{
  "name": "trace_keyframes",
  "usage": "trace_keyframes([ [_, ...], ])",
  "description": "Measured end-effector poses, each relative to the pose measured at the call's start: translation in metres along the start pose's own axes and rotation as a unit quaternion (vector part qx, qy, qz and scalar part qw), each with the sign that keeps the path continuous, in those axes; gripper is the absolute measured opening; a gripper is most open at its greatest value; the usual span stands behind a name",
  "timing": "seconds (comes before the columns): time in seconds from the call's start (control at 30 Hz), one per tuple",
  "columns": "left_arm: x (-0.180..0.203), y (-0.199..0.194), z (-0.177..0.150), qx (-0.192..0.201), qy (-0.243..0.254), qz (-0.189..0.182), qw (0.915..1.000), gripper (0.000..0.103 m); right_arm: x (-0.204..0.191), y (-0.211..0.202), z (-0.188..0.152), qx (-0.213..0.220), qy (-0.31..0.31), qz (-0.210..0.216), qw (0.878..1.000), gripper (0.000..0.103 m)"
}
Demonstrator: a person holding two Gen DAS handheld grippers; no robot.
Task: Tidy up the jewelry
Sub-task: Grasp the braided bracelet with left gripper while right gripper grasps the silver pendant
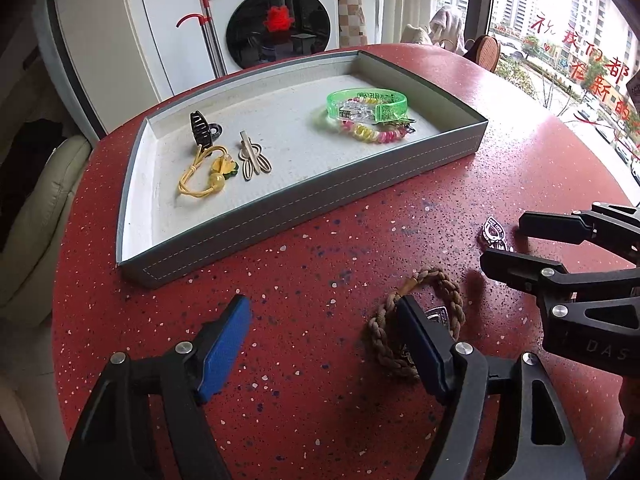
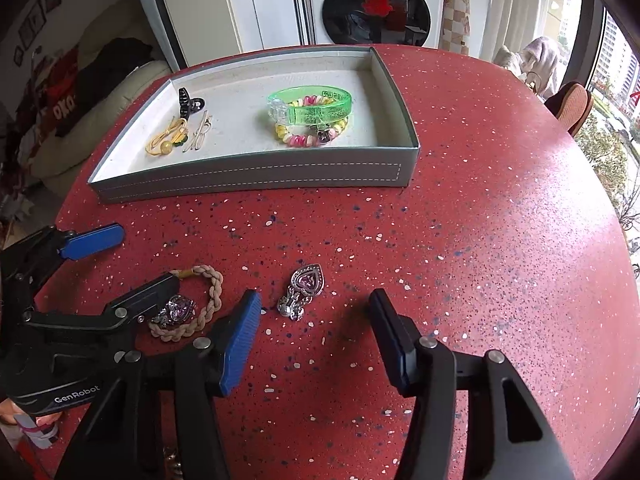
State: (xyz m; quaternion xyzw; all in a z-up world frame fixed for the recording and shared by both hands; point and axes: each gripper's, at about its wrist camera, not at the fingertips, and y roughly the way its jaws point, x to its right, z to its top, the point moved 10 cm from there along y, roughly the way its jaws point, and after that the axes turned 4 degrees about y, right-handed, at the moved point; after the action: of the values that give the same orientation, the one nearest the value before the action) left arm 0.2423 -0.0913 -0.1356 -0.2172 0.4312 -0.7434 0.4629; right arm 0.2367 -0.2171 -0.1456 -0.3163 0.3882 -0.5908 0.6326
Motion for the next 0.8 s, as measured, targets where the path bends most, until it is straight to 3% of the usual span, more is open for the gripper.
trace_keyframes([
  [0.17,0.009,-0.006,-0.001,0.001,0.014,-0.007,0.9999,0.076,-0.002,0.0,0.001,0.006,-0.027,-0.026,0.999,0.046],
  [0.37,0.022,-0.012,-0.004,-0.002,0.042,-0.007,0.9991,0.055,-0.007,-0.001,0.0,0.008,-0.036,-0.023,0.999,0.031],
  [0.4,0.024,-0.013,-0.005,-0.003,0.043,-0.009,0.999,0.052,-0.009,0.0,0.0,0.008,-0.036,-0.021,0.999,0.024],
  [0.5,0.029,-0.014,-0.007,-0.005,0.047,-0.021,0.9987,0.024,-0.009,-0.001,0.0,0.011,-0.035,-0.024,0.999,0.017],
  [0.8,0.021,-0.028,-0.004,0.02,-0.012,-0.053,0.9983,0.024,0.003,-0.011,0.001,0.021,-0.002,-0.011,1.0,0.016],
])
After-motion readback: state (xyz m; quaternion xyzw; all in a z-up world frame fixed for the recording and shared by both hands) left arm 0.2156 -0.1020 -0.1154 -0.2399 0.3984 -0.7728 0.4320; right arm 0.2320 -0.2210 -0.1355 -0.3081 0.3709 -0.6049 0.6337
